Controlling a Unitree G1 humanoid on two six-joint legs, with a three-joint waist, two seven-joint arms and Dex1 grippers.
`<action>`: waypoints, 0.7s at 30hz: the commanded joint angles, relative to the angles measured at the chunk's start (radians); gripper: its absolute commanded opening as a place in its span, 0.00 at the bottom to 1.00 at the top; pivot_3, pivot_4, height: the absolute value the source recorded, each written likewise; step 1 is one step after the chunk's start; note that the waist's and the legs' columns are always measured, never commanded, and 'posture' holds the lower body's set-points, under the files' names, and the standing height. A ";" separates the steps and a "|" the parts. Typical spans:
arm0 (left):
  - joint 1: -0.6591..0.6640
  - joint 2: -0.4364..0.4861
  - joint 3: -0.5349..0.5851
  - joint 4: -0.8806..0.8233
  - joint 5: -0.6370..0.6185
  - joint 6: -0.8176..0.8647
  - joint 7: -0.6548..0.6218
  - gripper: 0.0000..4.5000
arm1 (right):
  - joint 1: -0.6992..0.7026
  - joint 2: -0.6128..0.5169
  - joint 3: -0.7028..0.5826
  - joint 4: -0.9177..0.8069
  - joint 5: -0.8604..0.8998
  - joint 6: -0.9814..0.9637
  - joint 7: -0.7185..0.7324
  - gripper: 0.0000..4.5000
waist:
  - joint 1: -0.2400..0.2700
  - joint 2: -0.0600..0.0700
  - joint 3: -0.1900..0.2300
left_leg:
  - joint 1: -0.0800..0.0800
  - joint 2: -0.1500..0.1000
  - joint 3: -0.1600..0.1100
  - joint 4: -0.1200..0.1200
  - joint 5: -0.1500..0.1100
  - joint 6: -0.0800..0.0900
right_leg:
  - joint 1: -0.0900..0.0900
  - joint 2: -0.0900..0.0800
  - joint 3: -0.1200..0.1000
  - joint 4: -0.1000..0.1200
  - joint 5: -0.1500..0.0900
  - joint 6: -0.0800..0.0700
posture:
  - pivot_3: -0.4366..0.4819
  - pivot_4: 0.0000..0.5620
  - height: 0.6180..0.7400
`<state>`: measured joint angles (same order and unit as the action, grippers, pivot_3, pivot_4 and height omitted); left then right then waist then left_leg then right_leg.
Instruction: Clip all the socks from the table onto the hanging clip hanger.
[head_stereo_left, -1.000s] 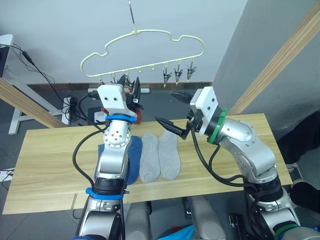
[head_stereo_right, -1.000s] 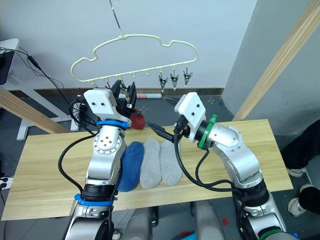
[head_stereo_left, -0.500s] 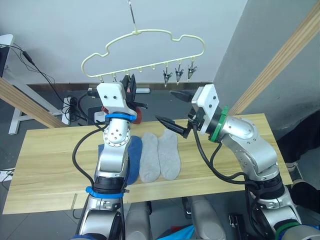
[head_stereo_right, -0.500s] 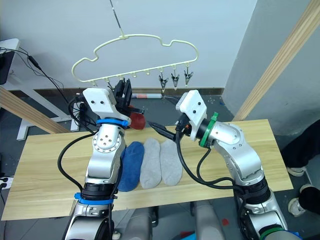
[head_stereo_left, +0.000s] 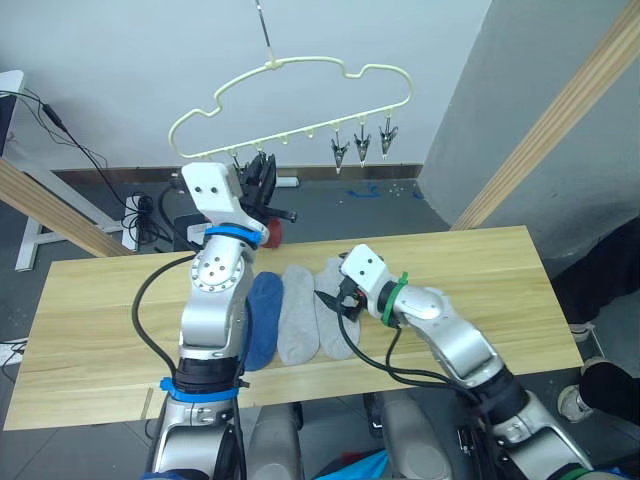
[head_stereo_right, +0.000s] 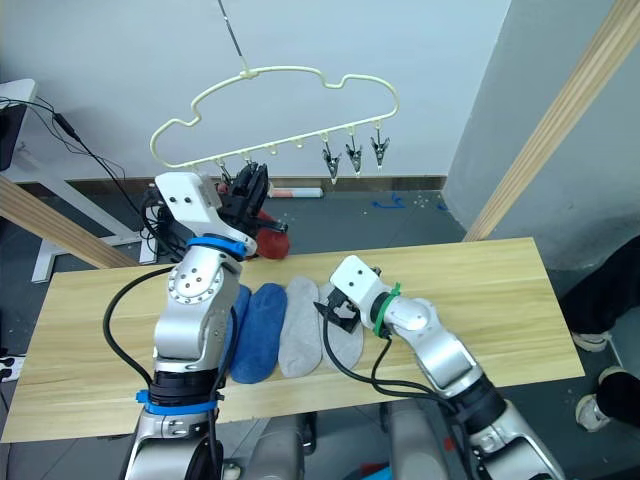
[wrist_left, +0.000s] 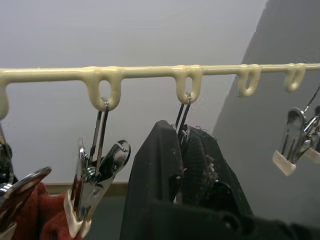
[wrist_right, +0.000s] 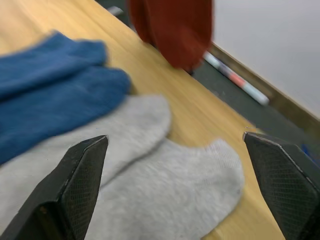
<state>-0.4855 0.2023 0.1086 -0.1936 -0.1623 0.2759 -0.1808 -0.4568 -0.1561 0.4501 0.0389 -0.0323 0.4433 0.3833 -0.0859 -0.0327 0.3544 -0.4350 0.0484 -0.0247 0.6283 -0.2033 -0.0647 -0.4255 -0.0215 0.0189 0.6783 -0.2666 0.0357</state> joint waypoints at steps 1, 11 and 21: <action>-0.019 0.033 0.018 -0.072 -0.055 0.047 -0.043 0.02 | -0.027 0.050 -0.012 0.125 -0.049 -0.091 -0.066 1.00 | 0.001 0.000 0.000 | 0.000 0.000 0.000 0.000 0.000 0.000 | 0.000 0.000 0.000 0.000 0.000 0.000 | 0.31 0.66 0.95; -0.030 0.095 0.038 -0.089 -0.108 0.123 -0.076 0.02 | -0.054 0.113 -0.066 0.375 -0.067 -0.175 -0.084 0.79 | 0.004 0.000 0.000 | 0.000 0.000 0.000 0.000 0.000 0.000 | 0.000 0.000 0.000 0.000 0.000 0.000 | 0.33 0.66 0.95; -0.050 0.143 0.086 -0.134 -0.248 0.275 -0.123 0.02 | -0.057 0.121 -0.066 0.327 -0.093 -0.198 -0.062 0.00 | 0.004 0.000 0.000 | 0.000 0.000 0.000 0.000 0.000 0.000 | 0.000 0.000 0.000 0.000 0.000 0.000 | 0.33 0.66 0.95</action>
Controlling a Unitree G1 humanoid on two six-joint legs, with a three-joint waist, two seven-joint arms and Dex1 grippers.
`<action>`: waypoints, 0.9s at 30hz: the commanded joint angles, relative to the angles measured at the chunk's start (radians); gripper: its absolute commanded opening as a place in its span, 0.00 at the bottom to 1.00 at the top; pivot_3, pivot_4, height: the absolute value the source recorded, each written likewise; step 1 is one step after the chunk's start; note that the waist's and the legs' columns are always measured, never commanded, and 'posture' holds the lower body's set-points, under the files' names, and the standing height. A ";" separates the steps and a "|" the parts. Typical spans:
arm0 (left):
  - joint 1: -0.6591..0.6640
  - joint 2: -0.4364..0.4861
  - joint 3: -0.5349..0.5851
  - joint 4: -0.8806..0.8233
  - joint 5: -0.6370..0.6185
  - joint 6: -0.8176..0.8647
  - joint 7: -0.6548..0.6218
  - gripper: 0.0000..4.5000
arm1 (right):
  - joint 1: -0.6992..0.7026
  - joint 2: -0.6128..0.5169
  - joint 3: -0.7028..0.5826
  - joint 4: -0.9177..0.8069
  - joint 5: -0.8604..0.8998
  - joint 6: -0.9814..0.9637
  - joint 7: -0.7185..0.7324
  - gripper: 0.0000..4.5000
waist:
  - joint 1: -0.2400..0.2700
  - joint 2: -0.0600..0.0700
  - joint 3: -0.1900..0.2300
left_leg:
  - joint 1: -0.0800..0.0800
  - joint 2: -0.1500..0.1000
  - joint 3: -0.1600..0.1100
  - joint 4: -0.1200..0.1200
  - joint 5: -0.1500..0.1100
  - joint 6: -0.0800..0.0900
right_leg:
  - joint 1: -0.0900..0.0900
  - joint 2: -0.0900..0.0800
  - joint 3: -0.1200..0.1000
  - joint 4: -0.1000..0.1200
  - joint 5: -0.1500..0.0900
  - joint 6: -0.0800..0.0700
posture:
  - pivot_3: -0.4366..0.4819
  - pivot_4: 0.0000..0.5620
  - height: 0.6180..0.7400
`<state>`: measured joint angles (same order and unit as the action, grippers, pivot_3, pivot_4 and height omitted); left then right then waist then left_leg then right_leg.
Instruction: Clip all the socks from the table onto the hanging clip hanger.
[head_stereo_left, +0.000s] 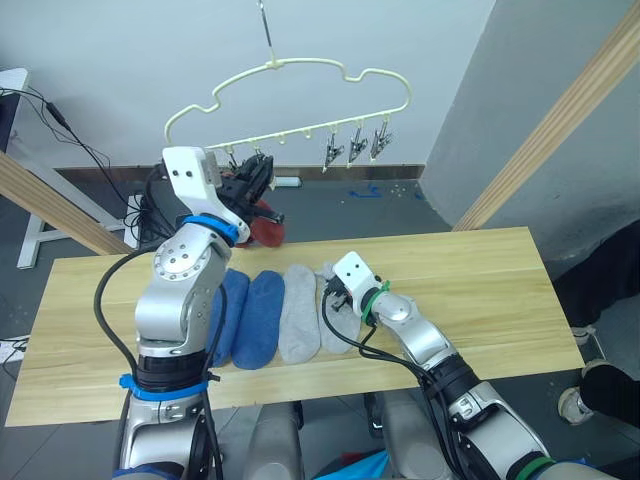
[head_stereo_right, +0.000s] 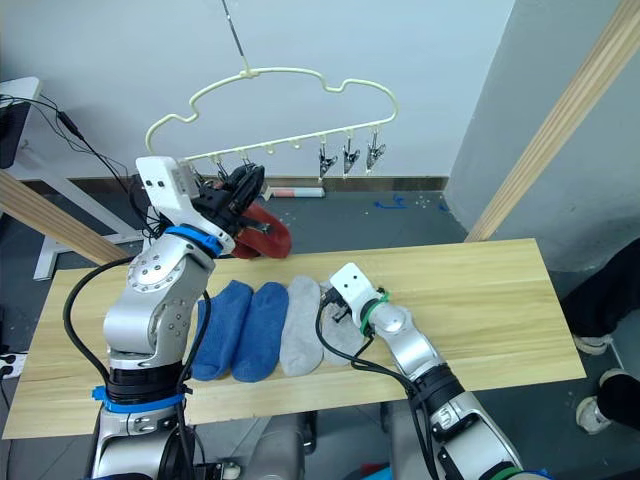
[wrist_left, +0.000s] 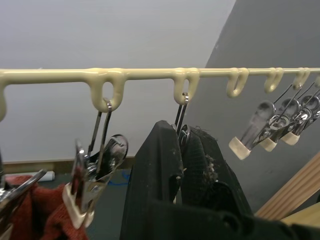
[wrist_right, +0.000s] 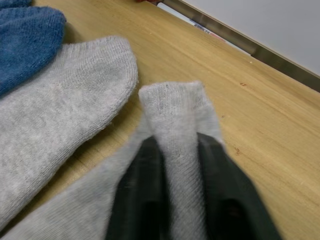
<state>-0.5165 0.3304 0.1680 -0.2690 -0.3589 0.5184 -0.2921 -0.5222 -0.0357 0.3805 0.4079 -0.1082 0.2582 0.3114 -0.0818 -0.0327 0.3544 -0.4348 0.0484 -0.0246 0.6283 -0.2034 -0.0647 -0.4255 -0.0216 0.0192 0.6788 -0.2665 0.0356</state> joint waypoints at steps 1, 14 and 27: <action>-0.024 0.021 0.034 -0.066 -0.072 0.054 -0.019 0.02 | 0.007 -0.004 0.004 -0.068 -0.020 -0.014 0.016 0.00 | 0.000 0.000 0.000 | 0.000 0.000 0.000 0.000 0.000 0.000 | 0.000 0.000 0.000 0.000 0.000 0.000 | 0.33 0.66 0.95; -0.202 0.035 0.264 -0.029 -0.543 0.475 0.105 0.02 | -0.094 0.010 0.016 -0.423 -0.081 -0.063 0.018 0.00 | 0.000 -0.002 0.006 | -0.001 0.000 -0.001 0.000 0.000 0.000 | 0.000 0.000 -0.001 -0.001 0.000 0.000 | 0.33 0.67 0.95; -0.173 0.044 0.235 -0.051 -0.567 0.469 0.136 0.02 | -0.139 0.063 0.009 -0.408 -0.077 -0.111 0.009 0.00 | 0.003 -0.005 0.008 | -0.001 0.000 -0.001 0.000 0.002 -0.004 | 0.000 -0.001 -0.001 -0.001 0.001 -0.002 | 0.33 0.65 0.95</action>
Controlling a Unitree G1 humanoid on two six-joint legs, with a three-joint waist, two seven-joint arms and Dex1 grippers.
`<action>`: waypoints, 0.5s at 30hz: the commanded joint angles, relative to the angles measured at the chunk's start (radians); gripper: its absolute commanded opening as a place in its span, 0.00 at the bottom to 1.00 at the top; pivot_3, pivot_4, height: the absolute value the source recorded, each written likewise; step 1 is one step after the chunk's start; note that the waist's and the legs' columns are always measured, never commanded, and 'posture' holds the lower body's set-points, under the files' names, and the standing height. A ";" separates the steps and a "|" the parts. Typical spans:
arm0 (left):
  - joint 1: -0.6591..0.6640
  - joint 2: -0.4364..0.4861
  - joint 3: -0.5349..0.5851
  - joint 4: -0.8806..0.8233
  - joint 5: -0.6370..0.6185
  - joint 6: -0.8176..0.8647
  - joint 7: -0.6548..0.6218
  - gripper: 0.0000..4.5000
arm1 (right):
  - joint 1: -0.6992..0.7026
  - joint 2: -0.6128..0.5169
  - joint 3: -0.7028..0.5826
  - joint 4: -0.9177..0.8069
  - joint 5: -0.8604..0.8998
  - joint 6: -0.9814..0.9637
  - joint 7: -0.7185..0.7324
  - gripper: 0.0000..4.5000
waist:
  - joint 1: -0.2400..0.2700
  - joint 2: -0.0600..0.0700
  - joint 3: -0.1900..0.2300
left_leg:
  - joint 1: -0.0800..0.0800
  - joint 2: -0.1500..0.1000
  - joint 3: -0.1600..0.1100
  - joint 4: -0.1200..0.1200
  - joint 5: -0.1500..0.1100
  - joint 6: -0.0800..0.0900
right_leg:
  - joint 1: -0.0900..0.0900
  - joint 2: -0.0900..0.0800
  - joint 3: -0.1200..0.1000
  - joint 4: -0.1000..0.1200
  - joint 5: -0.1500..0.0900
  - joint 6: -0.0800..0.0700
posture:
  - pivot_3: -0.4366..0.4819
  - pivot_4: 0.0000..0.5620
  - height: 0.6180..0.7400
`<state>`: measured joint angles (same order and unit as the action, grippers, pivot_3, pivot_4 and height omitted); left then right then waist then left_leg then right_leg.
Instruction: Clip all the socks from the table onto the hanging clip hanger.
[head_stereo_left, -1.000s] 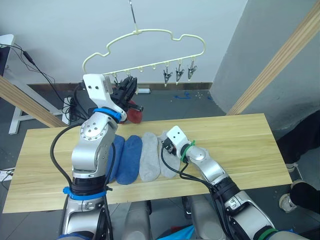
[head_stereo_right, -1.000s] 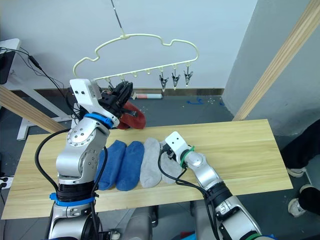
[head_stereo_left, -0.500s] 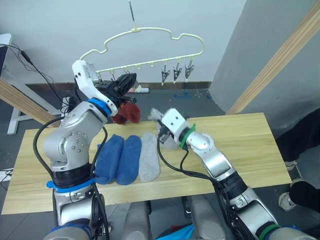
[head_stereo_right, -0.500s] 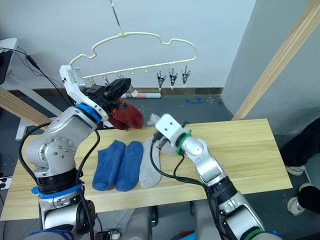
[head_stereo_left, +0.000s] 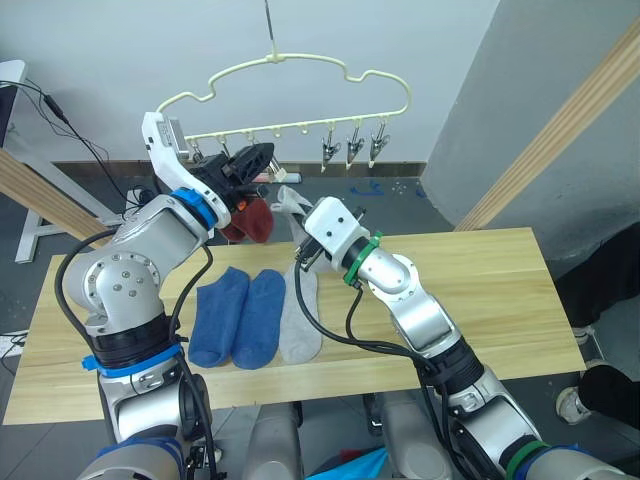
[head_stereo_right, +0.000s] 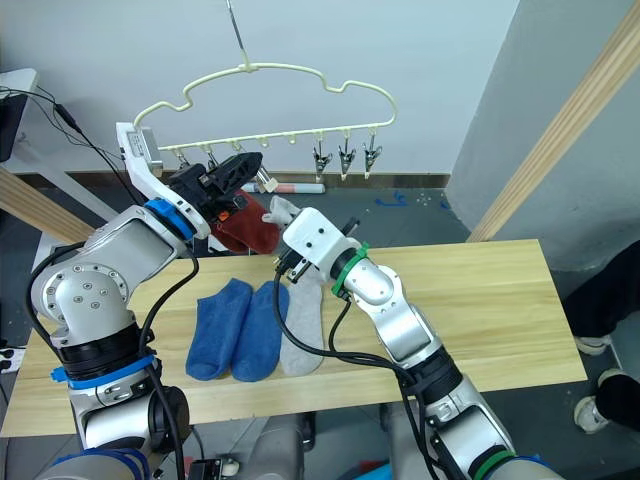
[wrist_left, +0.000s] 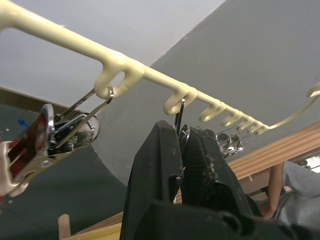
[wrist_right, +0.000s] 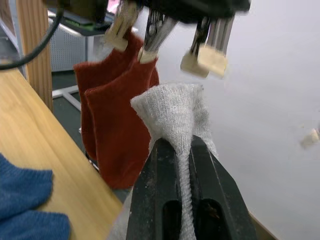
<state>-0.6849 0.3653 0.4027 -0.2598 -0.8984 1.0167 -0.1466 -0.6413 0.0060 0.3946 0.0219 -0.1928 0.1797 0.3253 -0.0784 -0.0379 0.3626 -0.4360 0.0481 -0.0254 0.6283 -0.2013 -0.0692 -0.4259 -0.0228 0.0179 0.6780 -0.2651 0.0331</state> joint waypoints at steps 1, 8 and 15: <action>0.000 0.009 -0.005 -0.065 -0.026 -0.031 -0.010 0.02 | -0.026 0.025 -0.007 -0.020 0.009 -0.034 -0.005 0.00 | 0.000 0.000 0.000 | 0.000 0.000 0.000 0.000 0.000 0.000 | 0.000 0.000 0.000 0.000 0.000 0.000 | 0.33 0.65 0.95; 0.011 0.000 -0.015 -0.069 -0.023 -0.045 -0.003 0.02 | -0.071 0.048 -0.014 0.019 0.019 -0.059 -0.003 0.00 | 0.001 0.000 0.000 | 0.000 0.000 0.000 0.000 0.000 0.000 | 0.000 0.000 0.000 0.000 0.000 0.000 | 0.34 0.63 0.95; 0.019 -0.006 -0.005 -0.065 -0.039 -0.042 0.016 0.10 | -0.083 0.056 -0.020 0.040 0.017 -0.073 -0.004 0.00 | 0.003 0.000 0.000 | 0.000 0.000 0.000 0.000 0.000 0.000 | 0.000 0.000 0.000 0.000 0.000 -0.001 | 0.34 0.62 0.95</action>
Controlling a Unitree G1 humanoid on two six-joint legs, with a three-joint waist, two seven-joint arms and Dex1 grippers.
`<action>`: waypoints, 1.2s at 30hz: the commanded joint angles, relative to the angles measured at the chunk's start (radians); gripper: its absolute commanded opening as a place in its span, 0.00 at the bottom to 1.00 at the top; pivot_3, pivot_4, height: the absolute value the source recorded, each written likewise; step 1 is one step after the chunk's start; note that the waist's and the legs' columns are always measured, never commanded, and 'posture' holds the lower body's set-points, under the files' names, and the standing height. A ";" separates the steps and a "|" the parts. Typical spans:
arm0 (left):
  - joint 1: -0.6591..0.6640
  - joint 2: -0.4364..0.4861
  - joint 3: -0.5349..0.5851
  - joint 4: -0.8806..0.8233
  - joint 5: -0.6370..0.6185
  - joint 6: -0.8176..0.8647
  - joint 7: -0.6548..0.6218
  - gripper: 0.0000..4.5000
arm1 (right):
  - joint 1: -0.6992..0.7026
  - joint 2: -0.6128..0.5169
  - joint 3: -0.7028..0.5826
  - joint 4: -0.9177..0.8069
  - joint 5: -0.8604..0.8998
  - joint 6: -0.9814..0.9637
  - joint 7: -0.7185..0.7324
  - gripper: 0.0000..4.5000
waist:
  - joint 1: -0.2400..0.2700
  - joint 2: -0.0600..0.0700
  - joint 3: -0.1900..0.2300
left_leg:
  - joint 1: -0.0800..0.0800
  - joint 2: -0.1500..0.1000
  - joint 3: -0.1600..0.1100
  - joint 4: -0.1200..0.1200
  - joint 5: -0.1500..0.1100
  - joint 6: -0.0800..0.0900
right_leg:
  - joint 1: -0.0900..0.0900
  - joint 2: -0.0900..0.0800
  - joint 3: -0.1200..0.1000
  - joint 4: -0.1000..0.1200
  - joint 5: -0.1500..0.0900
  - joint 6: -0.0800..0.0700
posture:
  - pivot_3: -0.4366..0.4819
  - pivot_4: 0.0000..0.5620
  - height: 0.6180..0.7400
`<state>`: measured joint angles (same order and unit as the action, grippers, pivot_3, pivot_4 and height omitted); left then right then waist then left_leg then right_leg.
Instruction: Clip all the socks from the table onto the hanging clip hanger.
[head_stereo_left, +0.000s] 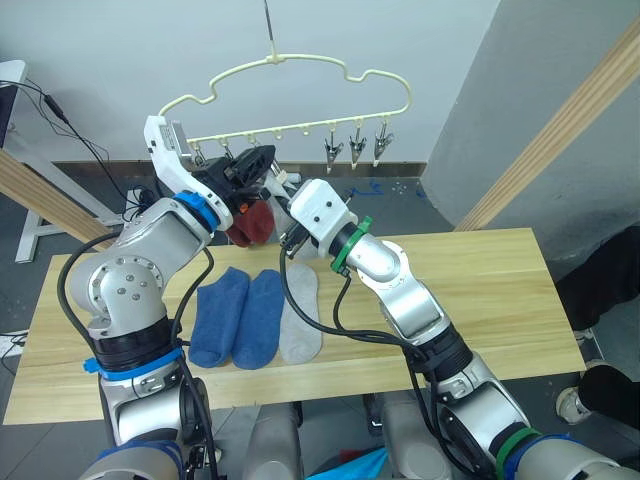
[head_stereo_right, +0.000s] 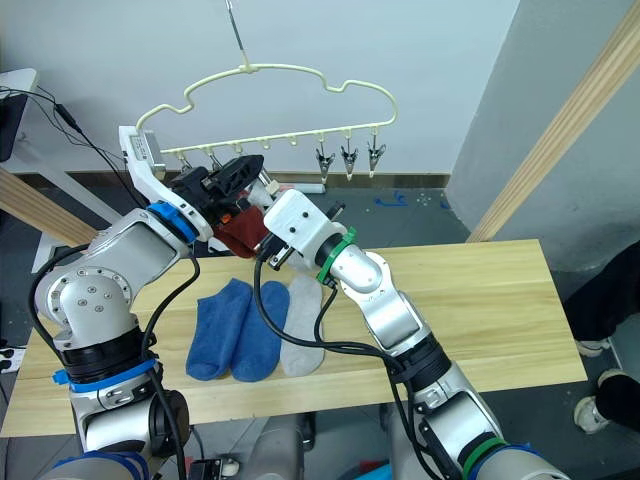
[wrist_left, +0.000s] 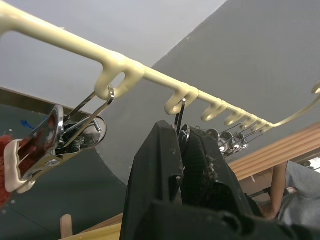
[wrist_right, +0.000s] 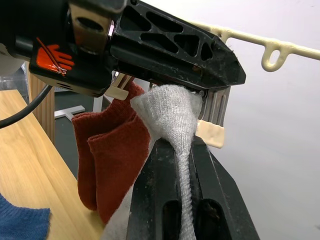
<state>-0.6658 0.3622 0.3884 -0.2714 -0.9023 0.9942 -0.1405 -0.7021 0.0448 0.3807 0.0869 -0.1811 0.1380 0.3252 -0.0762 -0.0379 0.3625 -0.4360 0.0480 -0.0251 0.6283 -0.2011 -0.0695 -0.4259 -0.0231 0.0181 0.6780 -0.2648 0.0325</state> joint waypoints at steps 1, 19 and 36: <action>0.000 -0.002 0.011 -0.051 -0.033 -0.021 0.012 0.18 | -0.022 0.017 -0.006 -0.025 0.005 -0.031 -0.004 0.00 | 0.001 0.000 0.000 | 0.000 0.000 0.000 0.000 0.000 0.000 | 0.000 0.000 0.000 0.000 0.000 0.000 | 0.34 0.62 0.95; 0.177 0.217 -0.139 -0.154 0.158 -0.173 -0.192 0.43 | 0.106 -0.104 0.030 -0.190 0.009 0.132 0.134 0.29 | 0.003 0.000 0.000 | 0.000 0.000 0.000 0.000 0.000 0.000 | 0.000 0.000 0.001 0.000 0.000 0.000 | 0.34 0.65 0.95; 0.325 0.308 -0.276 -0.211 0.363 -0.495 -0.484 0.43 | -0.030 -0.081 -0.294 -0.328 0.205 0.547 0.041 0.29 | 0.003 0.002 0.001 | 0.000 0.001 0.001 -0.001 -0.001 0.002 | -0.003 0.001 0.002 0.002 -0.002 0.002 | 0.33 0.65 0.95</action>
<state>-0.3259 0.6759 0.1140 -0.4561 -0.5424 0.5208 -0.6215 -0.7054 -0.0482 0.1010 -0.2354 -0.0039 0.6808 0.3861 -0.0727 -0.0364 0.3634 -0.4361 0.0487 -0.0237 0.6270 -0.2022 -0.0676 -0.4295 -0.0220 0.0203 0.6796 -0.2665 0.0347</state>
